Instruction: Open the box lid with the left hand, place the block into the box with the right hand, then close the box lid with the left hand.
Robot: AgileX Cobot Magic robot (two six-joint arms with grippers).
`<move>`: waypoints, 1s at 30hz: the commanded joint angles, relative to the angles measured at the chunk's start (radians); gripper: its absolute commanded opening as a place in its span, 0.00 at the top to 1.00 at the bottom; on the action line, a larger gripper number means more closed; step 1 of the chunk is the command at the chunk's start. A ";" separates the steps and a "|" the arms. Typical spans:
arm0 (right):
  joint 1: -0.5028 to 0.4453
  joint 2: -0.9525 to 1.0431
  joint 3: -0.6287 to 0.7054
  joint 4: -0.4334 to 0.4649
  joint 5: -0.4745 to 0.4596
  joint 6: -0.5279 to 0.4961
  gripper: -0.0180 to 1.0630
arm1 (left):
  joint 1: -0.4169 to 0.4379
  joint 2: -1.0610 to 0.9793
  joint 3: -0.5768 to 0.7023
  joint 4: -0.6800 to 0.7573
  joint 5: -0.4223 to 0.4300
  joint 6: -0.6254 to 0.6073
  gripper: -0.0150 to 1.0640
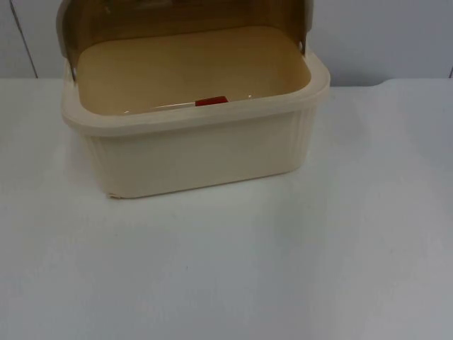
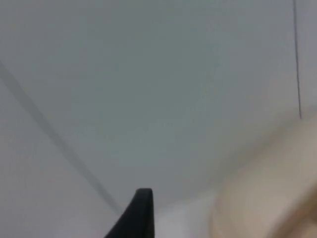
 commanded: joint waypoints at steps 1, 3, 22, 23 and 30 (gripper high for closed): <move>-0.004 -0.002 0.005 -0.006 -0.003 0.004 0.01 | -0.027 0.089 -0.081 -0.010 -0.063 0.121 0.01; 0.008 -0.002 0.005 -0.007 -0.003 0.004 0.01 | -0.054 0.176 -0.159 0.017 -0.084 0.280 0.01; 0.044 -0.002 0.005 -0.015 -0.012 0.004 0.01 | -0.148 0.472 -0.249 0.194 -0.400 0.516 0.12; 0.044 -0.002 0.005 -0.015 -0.014 0.004 0.01 | -0.152 0.475 -0.249 0.187 -0.389 0.512 0.19; 0.044 -0.002 0.005 -0.015 -0.011 0.004 0.01 | -0.144 0.494 -0.249 0.060 -0.385 0.512 0.77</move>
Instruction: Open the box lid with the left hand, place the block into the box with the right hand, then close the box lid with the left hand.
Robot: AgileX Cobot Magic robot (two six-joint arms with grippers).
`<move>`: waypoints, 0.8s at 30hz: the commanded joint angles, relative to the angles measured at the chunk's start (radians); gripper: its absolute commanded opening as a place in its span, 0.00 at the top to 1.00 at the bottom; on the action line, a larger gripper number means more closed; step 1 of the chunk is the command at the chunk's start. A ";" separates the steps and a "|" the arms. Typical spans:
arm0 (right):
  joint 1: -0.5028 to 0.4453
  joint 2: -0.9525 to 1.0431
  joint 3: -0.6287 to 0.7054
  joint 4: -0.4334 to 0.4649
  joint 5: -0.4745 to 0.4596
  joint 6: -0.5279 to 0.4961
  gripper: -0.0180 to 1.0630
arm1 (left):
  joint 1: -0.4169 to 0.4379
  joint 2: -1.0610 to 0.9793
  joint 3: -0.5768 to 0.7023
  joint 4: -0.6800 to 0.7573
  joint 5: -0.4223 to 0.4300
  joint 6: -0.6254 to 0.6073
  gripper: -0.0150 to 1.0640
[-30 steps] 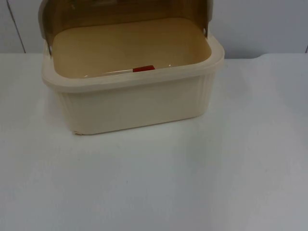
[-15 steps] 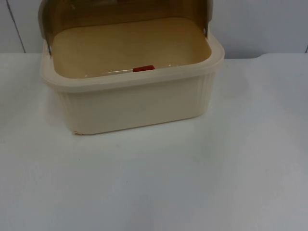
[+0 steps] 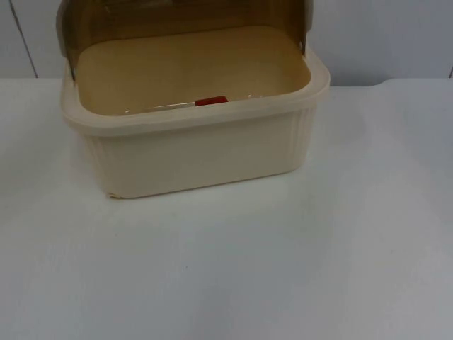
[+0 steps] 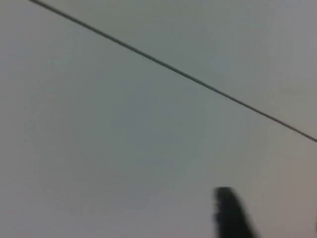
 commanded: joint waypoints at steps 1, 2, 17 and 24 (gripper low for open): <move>0.006 -0.003 0.005 -0.005 -0.007 0.001 0.01 | 0.003 0.008 -0.006 -0.068 -0.002 -0.009 0.77; 0.006 -0.003 0.005 -0.005 -0.004 0.001 0.01 | 0.003 0.010 -0.006 -0.102 -0.002 -0.010 0.86; 0.006 -0.003 0.005 -0.005 0.018 0.001 0.01 | 0.005 0.032 -0.006 -0.413 0.164 0.212 0.99; 0.006 -0.003 0.005 -0.005 0.009 0.001 0.01 | 0.089 0.051 -0.019 -1.165 0.347 0.867 0.99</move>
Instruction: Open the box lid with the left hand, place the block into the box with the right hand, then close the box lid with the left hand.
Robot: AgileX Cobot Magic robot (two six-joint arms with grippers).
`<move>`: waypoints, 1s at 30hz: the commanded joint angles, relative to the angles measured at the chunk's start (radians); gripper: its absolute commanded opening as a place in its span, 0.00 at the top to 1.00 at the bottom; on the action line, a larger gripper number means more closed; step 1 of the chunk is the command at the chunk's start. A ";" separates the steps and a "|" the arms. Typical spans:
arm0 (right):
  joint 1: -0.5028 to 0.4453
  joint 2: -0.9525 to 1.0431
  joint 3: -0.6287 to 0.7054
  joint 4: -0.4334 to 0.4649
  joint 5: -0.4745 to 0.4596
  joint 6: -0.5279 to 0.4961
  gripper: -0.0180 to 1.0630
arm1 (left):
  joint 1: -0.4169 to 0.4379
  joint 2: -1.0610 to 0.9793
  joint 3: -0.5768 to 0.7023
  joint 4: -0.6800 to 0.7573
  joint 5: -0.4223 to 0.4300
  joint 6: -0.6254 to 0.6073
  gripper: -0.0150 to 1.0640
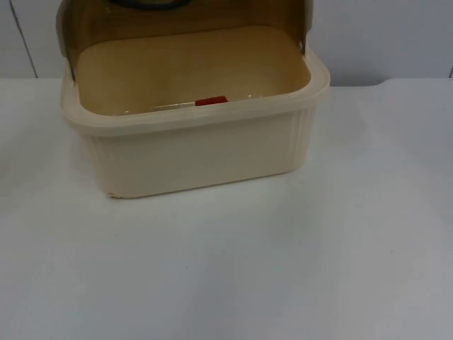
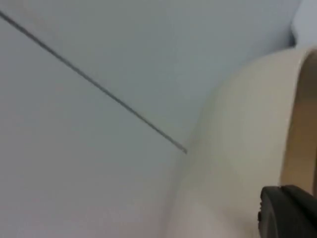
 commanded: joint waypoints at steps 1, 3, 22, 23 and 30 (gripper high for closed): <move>0.006 -0.003 0.005 -0.005 -0.010 0.001 0.01 | 0.026 -0.001 -0.013 -0.144 -0.027 0.091 0.99; 0.006 -0.003 0.005 -0.005 -0.004 0.001 0.01 | 0.030 -0.001 -0.017 -0.139 -0.044 0.091 0.99; 0.006 -0.003 0.005 -0.003 -0.011 0.001 0.01 | 0.040 0.064 -0.021 -0.135 0.022 0.089 0.99; 0.006 -0.003 0.005 -0.003 -0.011 0.001 0.01 | 0.040 0.064 -0.021 -0.130 0.026 0.089 0.99; 0.006 -0.003 0.005 -0.003 -0.011 0.001 0.01 | 0.040 0.064 -0.021 -0.094 0.056 0.085 0.99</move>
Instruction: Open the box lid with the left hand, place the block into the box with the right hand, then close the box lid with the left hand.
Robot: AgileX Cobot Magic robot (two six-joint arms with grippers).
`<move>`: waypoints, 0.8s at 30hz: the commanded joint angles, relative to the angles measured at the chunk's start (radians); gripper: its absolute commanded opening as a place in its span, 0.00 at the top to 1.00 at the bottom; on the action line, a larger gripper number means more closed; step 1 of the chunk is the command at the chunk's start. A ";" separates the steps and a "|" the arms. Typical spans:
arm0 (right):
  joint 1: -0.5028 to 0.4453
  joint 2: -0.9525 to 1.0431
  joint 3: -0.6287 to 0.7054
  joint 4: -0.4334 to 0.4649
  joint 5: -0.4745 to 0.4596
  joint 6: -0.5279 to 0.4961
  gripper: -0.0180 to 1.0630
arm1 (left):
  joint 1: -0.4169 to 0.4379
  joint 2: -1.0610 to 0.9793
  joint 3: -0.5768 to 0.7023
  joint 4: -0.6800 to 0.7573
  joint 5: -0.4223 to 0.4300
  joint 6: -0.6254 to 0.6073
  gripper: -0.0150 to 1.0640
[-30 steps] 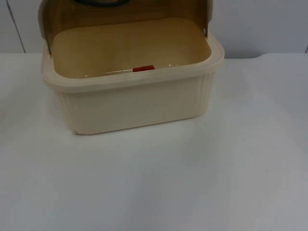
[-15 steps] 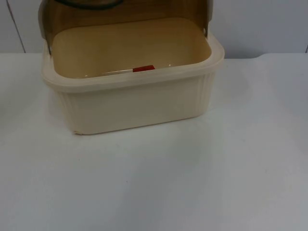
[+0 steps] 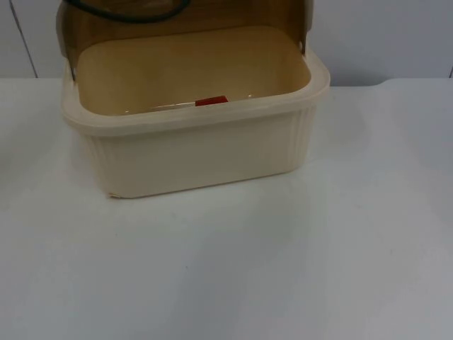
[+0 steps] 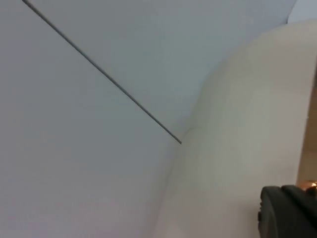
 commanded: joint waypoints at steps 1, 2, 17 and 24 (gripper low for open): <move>0.006 -0.003 0.005 -0.003 -0.011 0.000 0.01 | 0.002 -0.003 -0.005 0.010 0.036 -0.004 0.99; 0.006 -0.003 0.005 -0.003 -0.011 0.000 0.01 | 0.002 -0.003 -0.005 0.010 0.045 -0.008 0.99; 0.006 -0.003 0.005 -0.003 -0.007 0.000 0.01 | 0.002 -0.003 -0.005 0.058 -0.067 -0.083 0.99; 0.006 -0.003 0.005 -0.003 -0.007 0.000 0.01 | 0.002 0.011 -0.005 0.048 -0.080 -0.087 0.99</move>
